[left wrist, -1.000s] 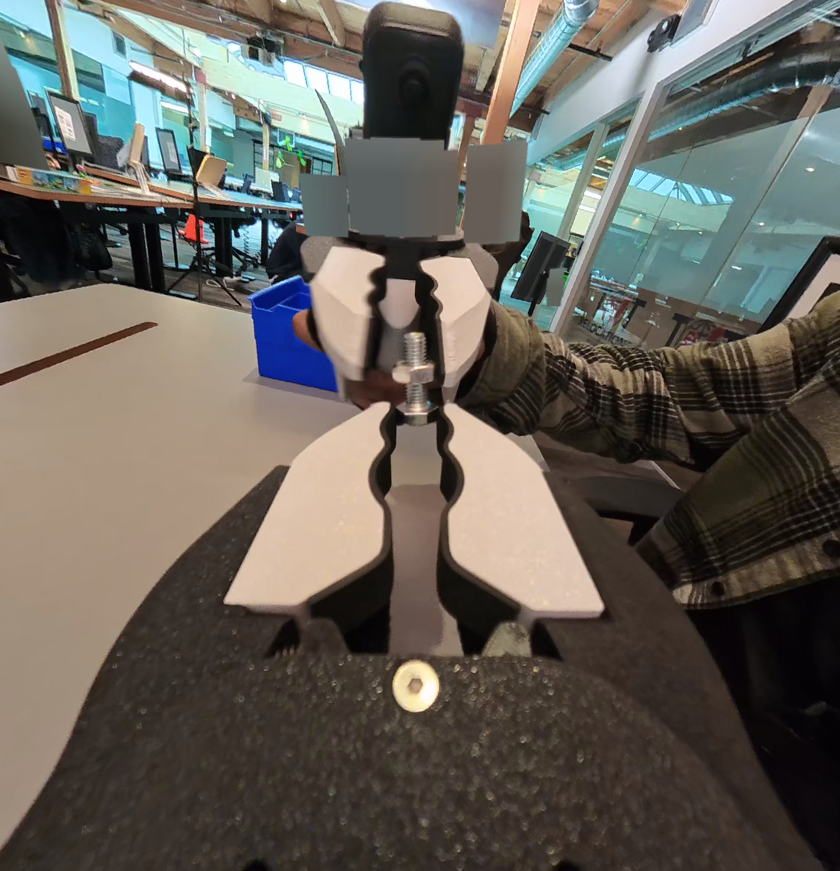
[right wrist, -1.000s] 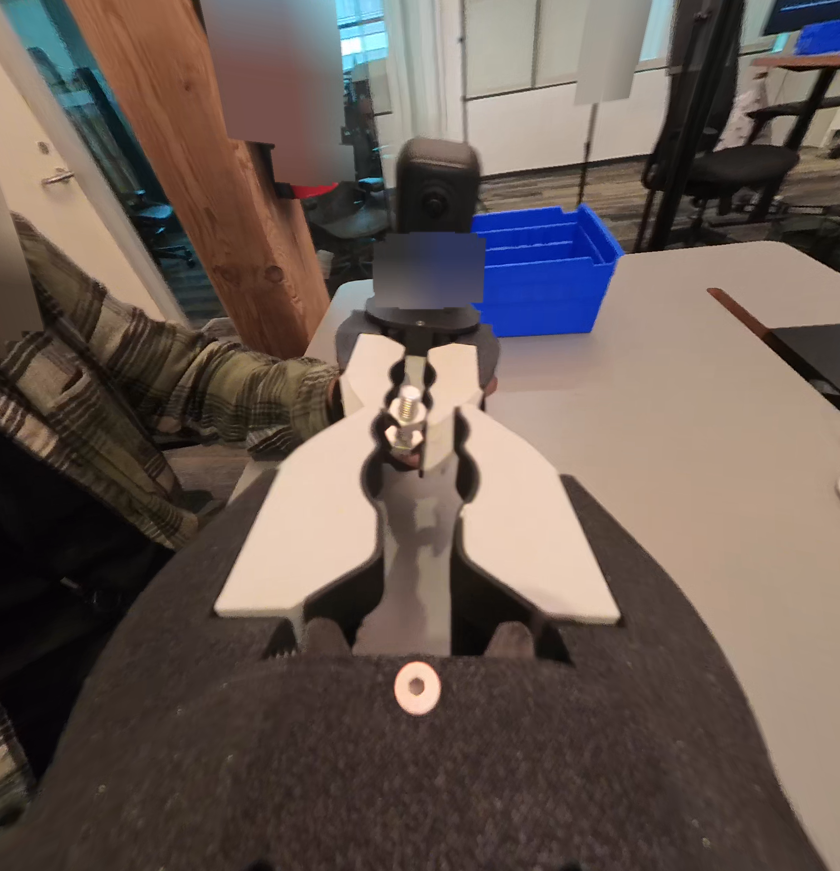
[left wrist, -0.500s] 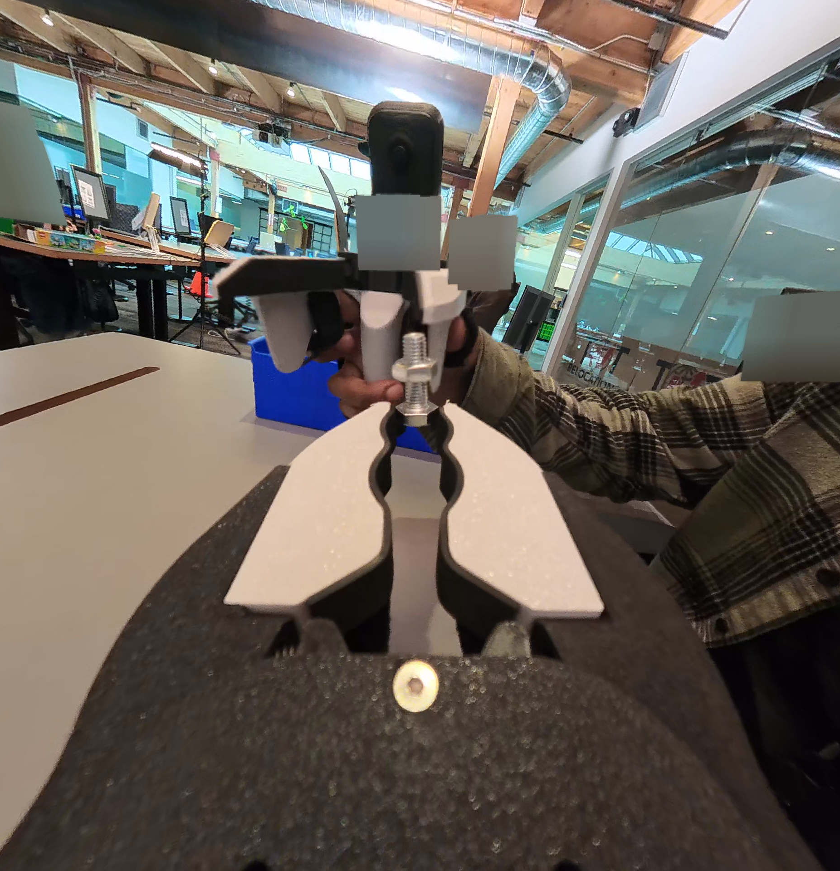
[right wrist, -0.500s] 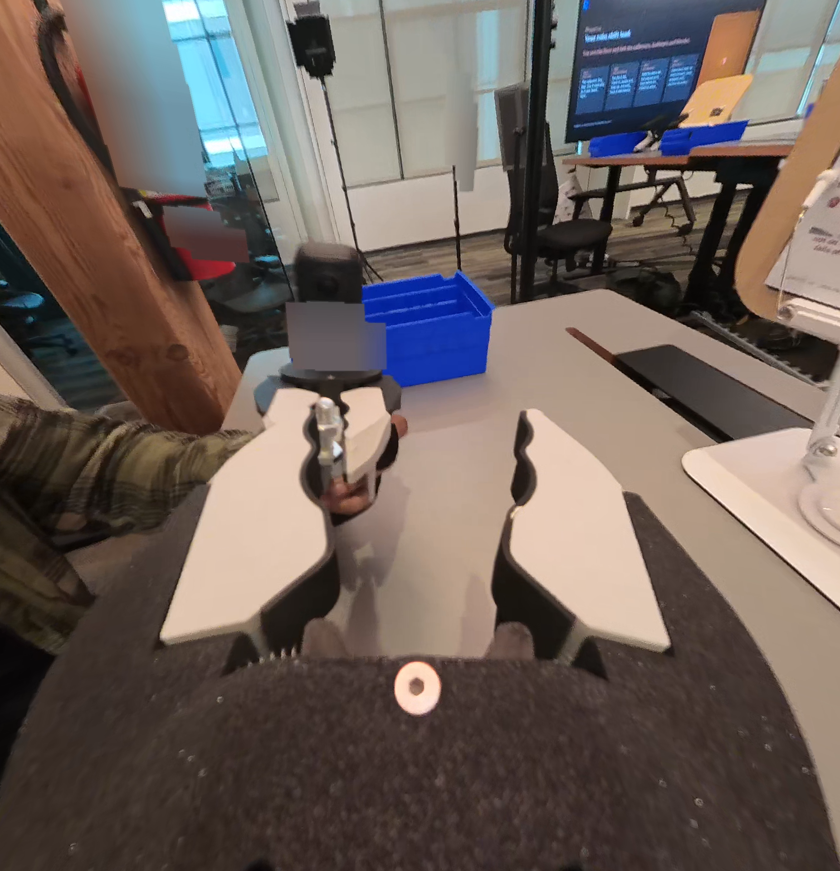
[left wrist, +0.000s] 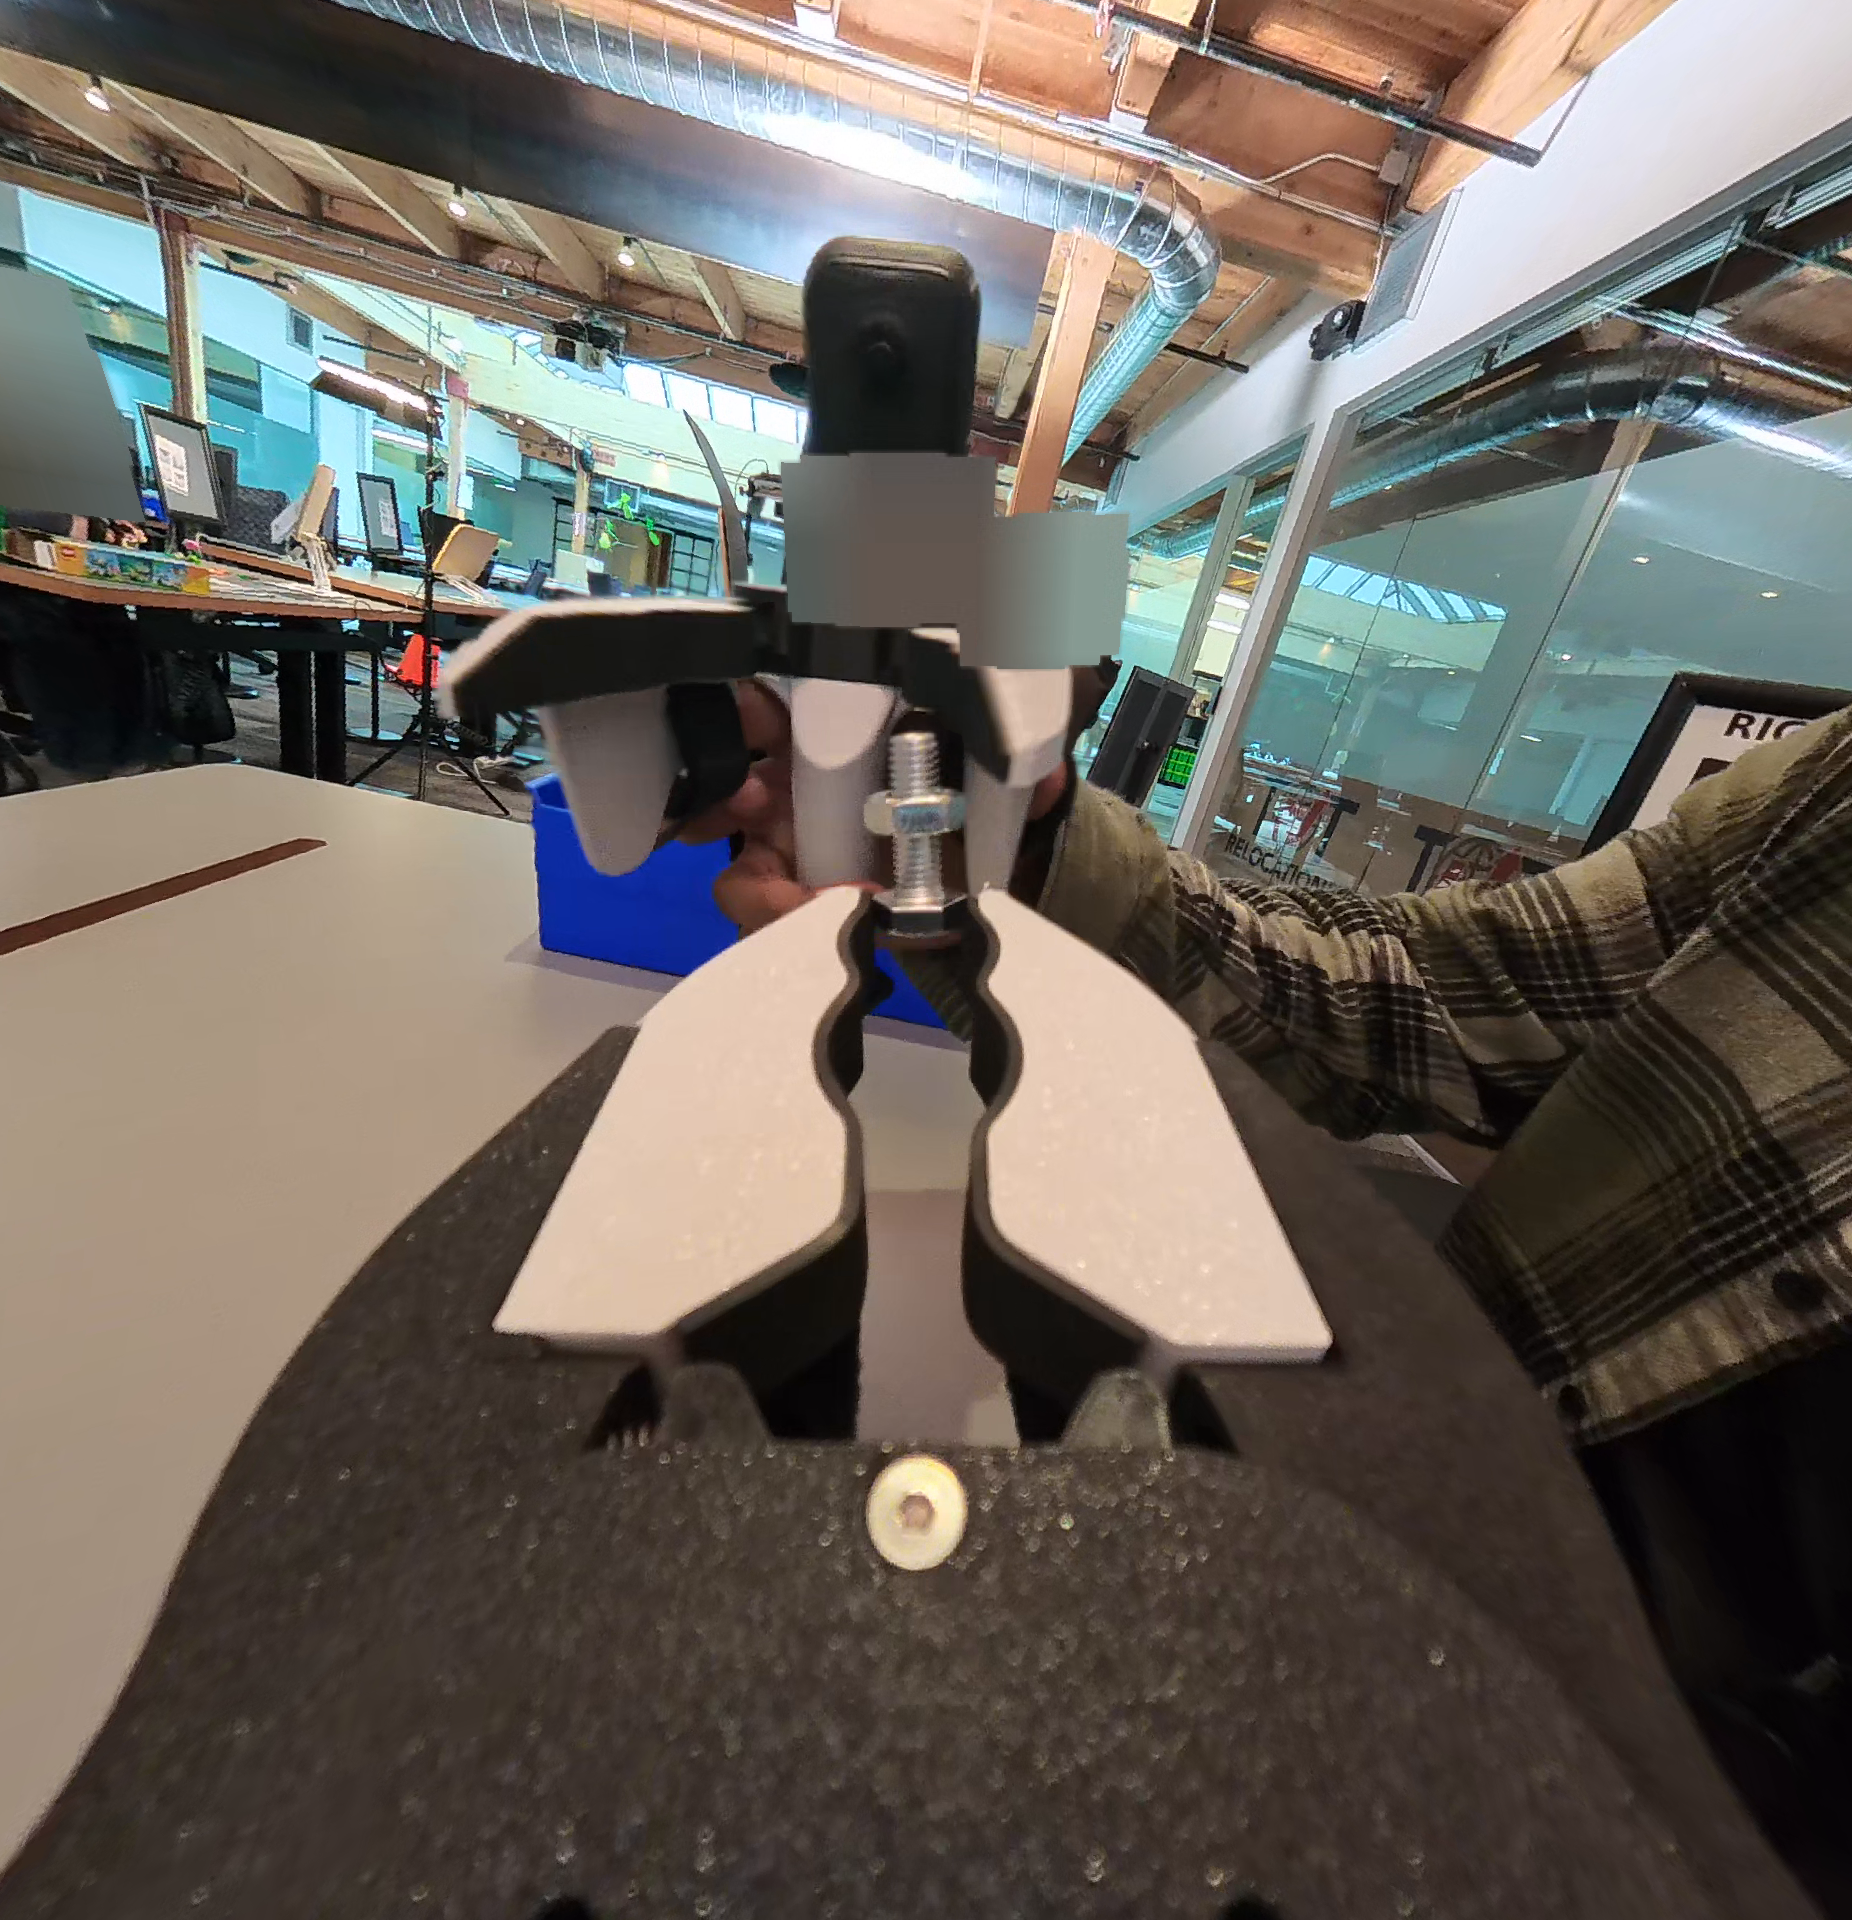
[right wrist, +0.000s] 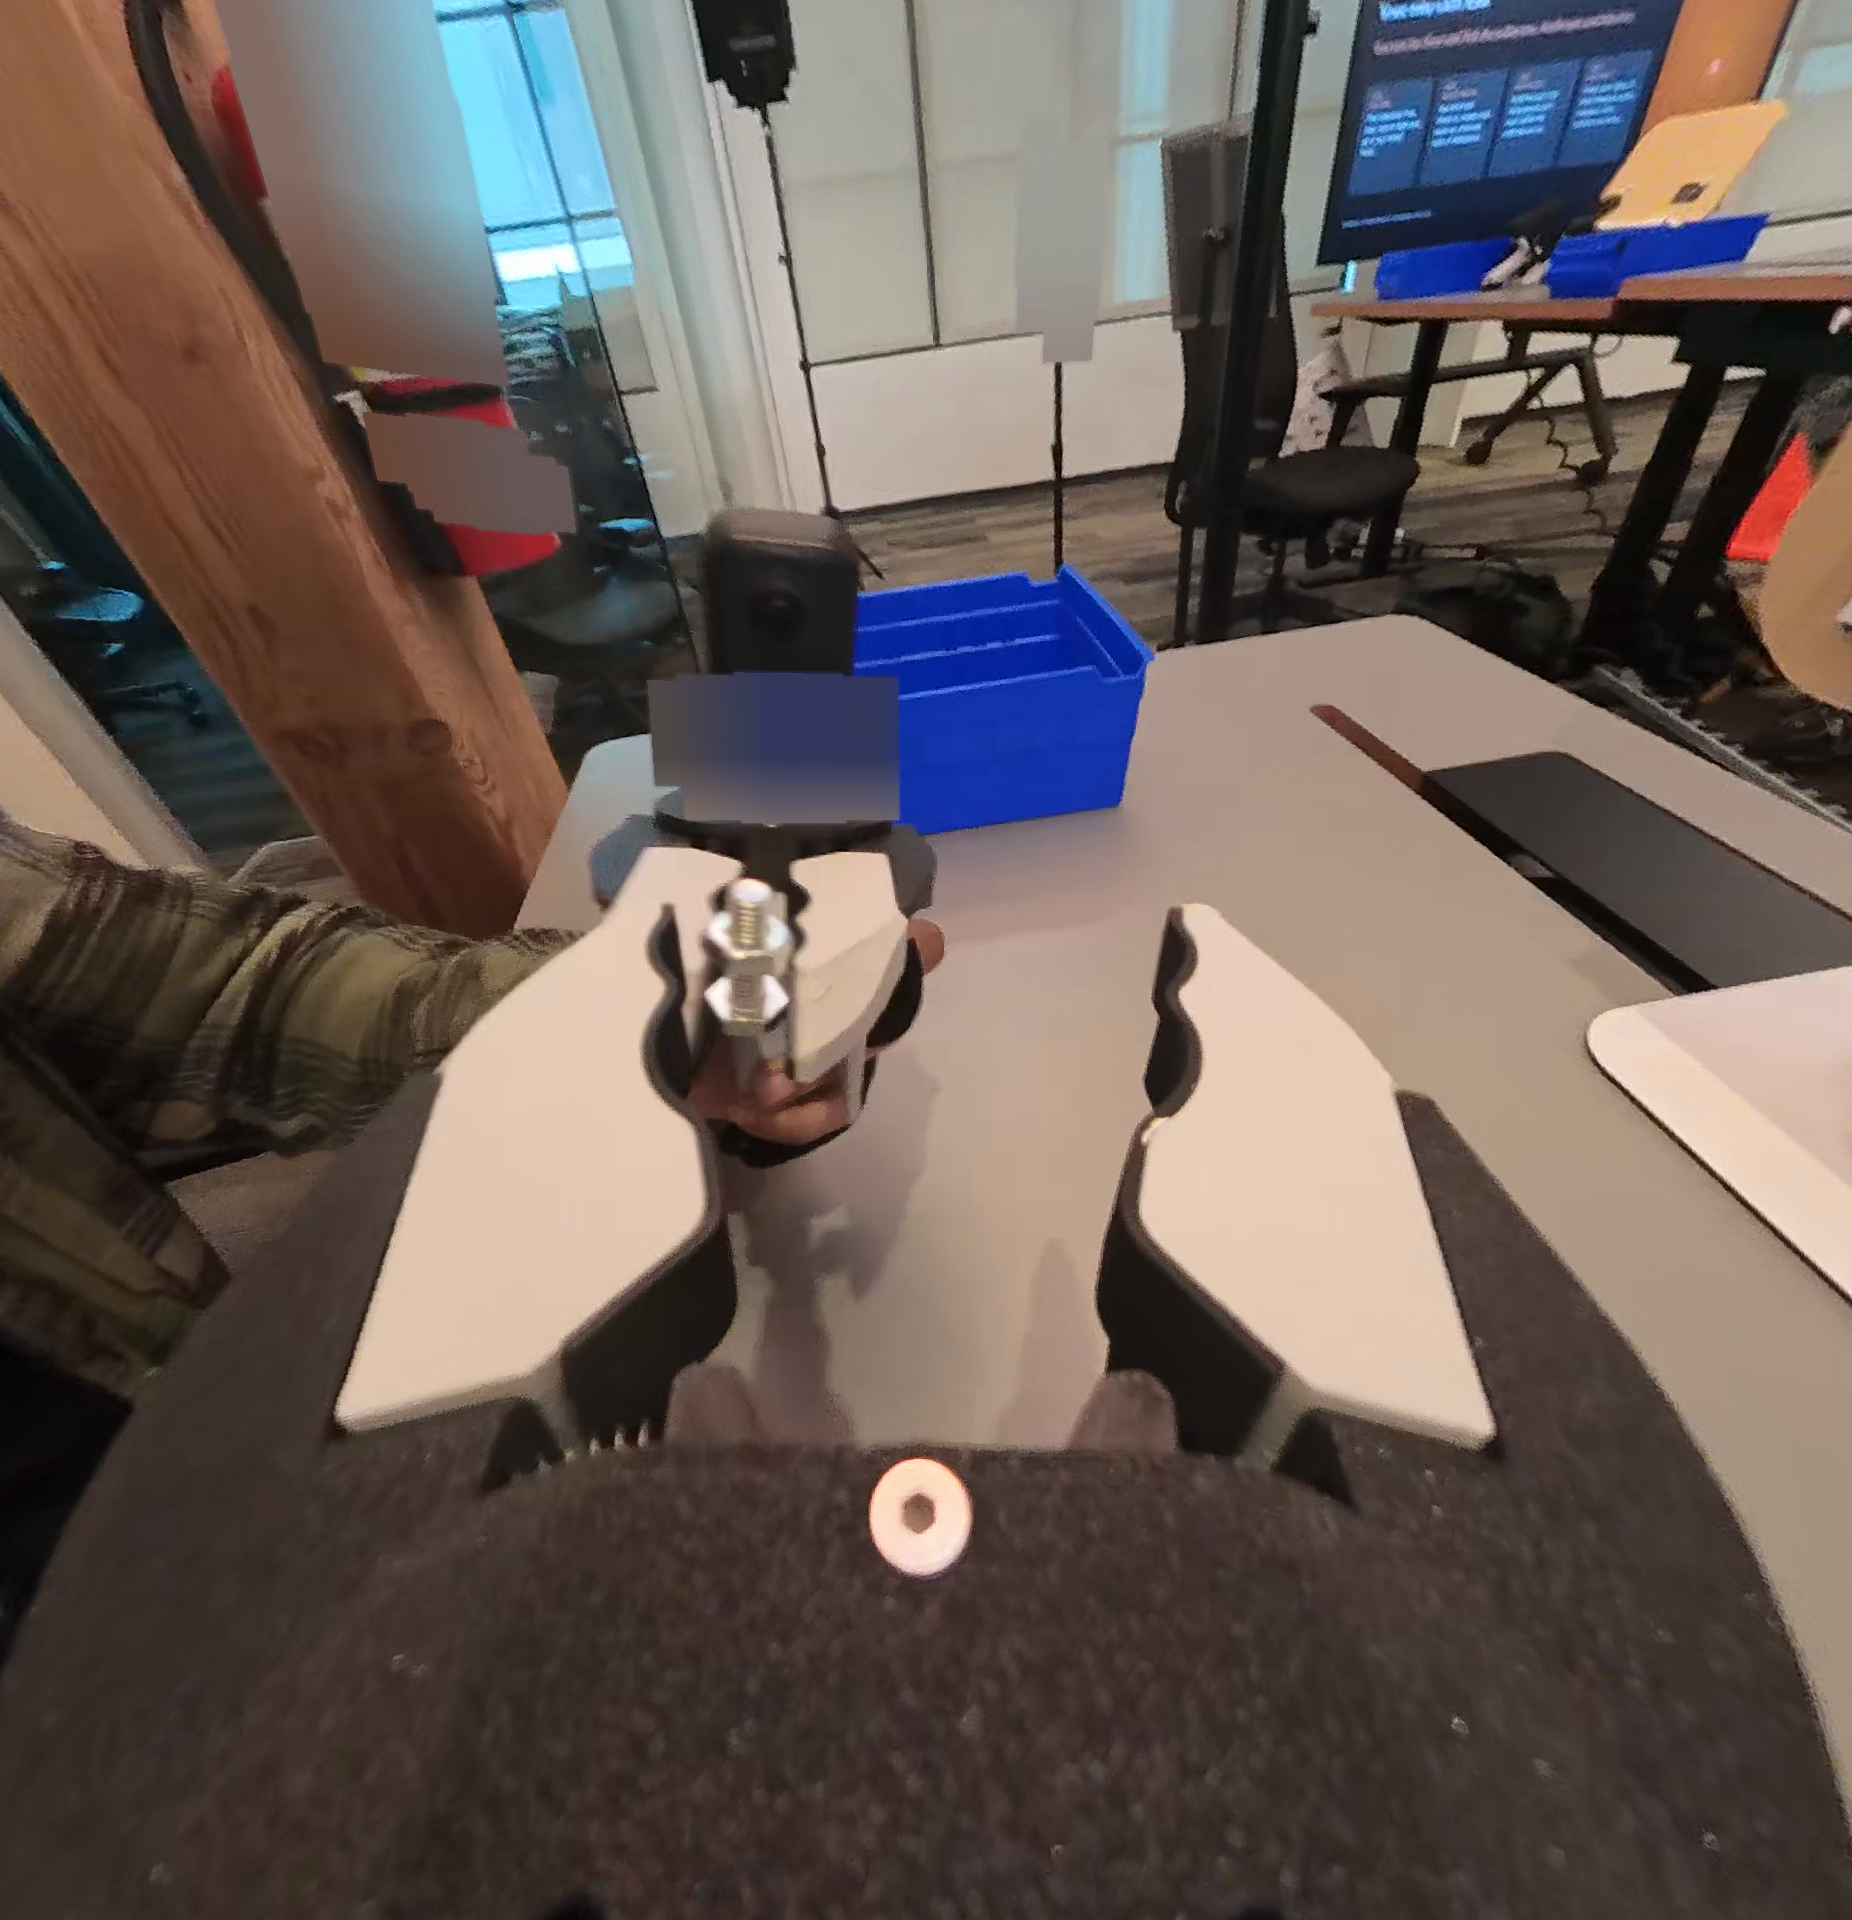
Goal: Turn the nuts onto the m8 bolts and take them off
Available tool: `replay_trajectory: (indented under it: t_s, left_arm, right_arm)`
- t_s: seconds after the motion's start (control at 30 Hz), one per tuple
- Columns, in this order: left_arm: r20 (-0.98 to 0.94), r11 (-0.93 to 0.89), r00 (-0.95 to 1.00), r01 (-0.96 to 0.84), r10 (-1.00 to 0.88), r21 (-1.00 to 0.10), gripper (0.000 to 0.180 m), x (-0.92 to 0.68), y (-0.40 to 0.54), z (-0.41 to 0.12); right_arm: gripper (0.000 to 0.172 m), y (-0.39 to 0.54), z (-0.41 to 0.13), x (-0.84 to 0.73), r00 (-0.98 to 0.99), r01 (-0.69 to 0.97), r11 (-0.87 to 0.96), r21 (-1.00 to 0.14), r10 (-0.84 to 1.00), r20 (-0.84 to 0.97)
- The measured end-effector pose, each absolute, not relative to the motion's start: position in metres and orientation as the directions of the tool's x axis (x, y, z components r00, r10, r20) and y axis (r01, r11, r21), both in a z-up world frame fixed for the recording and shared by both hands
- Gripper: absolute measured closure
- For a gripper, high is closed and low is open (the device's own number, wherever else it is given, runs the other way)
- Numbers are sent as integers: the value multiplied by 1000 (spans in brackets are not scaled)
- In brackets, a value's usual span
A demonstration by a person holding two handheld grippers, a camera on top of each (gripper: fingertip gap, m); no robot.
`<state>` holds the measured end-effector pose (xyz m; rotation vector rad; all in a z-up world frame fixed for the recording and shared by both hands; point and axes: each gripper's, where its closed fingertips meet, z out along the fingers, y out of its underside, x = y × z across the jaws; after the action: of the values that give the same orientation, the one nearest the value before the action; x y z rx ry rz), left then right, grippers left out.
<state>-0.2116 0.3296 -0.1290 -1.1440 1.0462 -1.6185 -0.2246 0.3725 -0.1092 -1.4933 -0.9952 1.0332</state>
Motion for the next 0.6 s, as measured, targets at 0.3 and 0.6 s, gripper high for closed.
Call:
replay_trajectory:
  t_s: [0.3,0.6]
  left_arm:
    - [234,-274,-203,200,-951,-941,165,-214,330,-127]
    - [233,-275,-200,219,-952,-936,165,-217,332,-124]
  right_arm:
    - [88,372,-109,-228,279,66,-141,-988,953,-118]
    - [85,372,-102,-223,273,30,-152,-988,952,-138]
